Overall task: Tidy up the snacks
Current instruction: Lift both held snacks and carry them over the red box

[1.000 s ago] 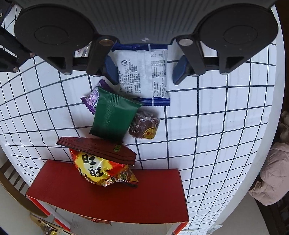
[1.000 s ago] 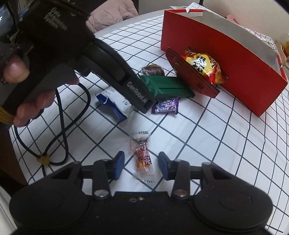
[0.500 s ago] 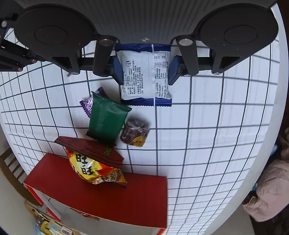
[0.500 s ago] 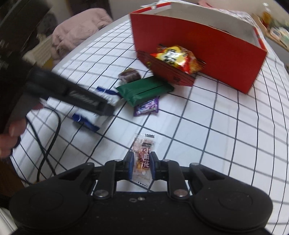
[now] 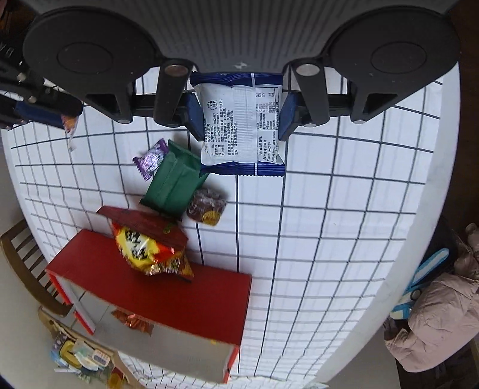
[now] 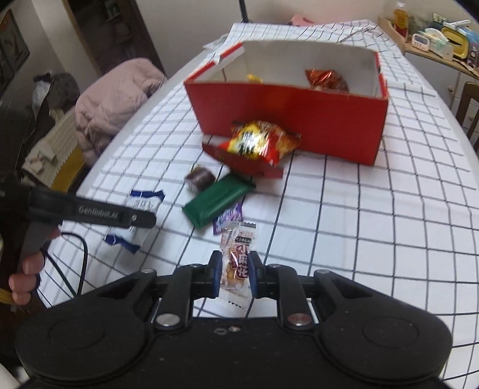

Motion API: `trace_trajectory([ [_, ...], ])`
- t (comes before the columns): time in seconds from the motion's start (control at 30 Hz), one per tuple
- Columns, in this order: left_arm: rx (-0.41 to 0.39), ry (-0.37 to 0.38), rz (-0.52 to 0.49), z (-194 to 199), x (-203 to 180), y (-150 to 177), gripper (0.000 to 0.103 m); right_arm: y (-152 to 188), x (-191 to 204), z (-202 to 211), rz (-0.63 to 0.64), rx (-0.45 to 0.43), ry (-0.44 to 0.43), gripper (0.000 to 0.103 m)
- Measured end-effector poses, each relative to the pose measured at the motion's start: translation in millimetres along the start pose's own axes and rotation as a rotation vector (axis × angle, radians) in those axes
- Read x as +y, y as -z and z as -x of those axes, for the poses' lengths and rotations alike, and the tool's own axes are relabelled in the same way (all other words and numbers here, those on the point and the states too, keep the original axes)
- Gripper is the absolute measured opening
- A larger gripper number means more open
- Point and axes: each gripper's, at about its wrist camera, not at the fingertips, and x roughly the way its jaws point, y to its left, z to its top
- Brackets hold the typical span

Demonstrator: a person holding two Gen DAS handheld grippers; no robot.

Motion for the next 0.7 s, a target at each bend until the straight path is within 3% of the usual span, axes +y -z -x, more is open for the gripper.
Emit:
trace_trajectory([
  [0.33,-0.071,0.014,0.011,36,-5,-29,0.051,-37,-8,31,-0.029,-0.092,0.02,0.018],
  [0.7,-0.186,0.011,-0.044,67,-33,-83,0.051,-89,-34,49,-0.053,-0.174,0.047,0.018],
])
